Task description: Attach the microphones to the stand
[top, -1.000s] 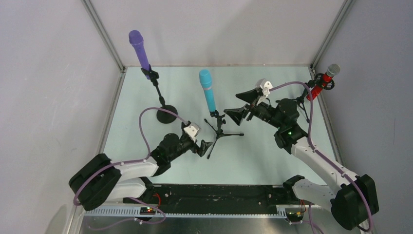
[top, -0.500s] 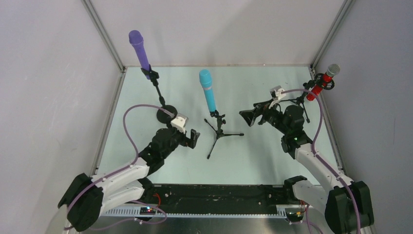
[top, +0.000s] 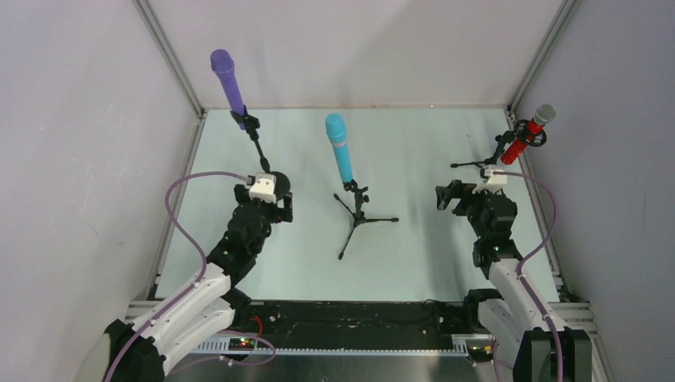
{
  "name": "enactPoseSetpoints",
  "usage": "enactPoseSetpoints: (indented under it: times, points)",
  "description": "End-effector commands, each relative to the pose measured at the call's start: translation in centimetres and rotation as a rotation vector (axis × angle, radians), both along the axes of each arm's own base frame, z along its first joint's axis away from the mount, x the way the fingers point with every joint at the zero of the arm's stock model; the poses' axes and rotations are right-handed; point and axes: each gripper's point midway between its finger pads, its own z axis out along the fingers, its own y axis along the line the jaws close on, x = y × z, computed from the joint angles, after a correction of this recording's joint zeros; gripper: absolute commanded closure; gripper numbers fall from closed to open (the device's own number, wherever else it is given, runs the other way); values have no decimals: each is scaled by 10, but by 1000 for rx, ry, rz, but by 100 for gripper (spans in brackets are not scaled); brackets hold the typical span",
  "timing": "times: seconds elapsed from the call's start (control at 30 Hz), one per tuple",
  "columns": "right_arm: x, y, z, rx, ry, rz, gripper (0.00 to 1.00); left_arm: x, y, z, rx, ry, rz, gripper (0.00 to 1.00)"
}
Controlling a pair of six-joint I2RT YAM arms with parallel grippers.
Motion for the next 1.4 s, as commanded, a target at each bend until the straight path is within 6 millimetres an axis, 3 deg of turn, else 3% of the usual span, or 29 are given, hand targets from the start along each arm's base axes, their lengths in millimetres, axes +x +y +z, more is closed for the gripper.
enactPoseSetpoints:
  times: [0.0, 0.03, 0.07, 0.1, 0.13, 0.17, 0.27, 0.43, 0.63, 0.73, 0.8, 0.87, 1.0, 1.13, 1.37]
  points:
    - [-1, -28, 1, -90, -114, -131, 0, 10, 37, 22, 66, -67, 168, 2]
    - [-7, -30, -13, -115, -106, -134, 0, 10, 42, 19, 70, -69, 187, 2]
    - [-6, -32, -7, -121, -154, -144, 0, 11, 47, 18, 73, -71, 202, 2]
    - [-11, -35, -19, -141, -146, -157, 0, 12, 53, 14, 71, -76, 223, 2]
    - [-10, -38, -13, -145, -186, -177, 0, 12, 56, 12, 63, -81, 234, 2]
    - [-14, -40, -22, -155, -179, -181, 0, 13, 64, 9, 52, -93, 259, 2]
    - [-13, -39, -25, -180, -207, -169, 0, 16, 74, 2, 22, -112, 283, 2]
    - [-3, -39, -26, -192, -196, -171, 0, 21, 97, -13, 14, -158, 347, 2]
    - [9, -37, -25, -192, -228, -150, 0, 29, 106, -5, 29, -272, 295, 2]
    - [18, -34, -25, -198, -249, -129, 0, 34, 118, -15, 15, -277, 332, 2]
    - [22, -34, -41, -200, -209, -123, 0, 37, 123, -18, -5, -291, 358, 2]
    - [26, -34, -45, -201, -200, -122, 0, 38, 128, -20, -16, -286, 388, 2]
    - [42, -37, -53, -207, -105, -132, 0, 42, 130, -21, -15, -268, 402, 2]
    - [44, -46, -52, -191, -92, -189, 0, 44, 131, -21, -15, -258, 408, 2]
    - [46, -46, -55, -186, -74, -185, 0, 44, 131, -22, -14, -253, 407, 2]
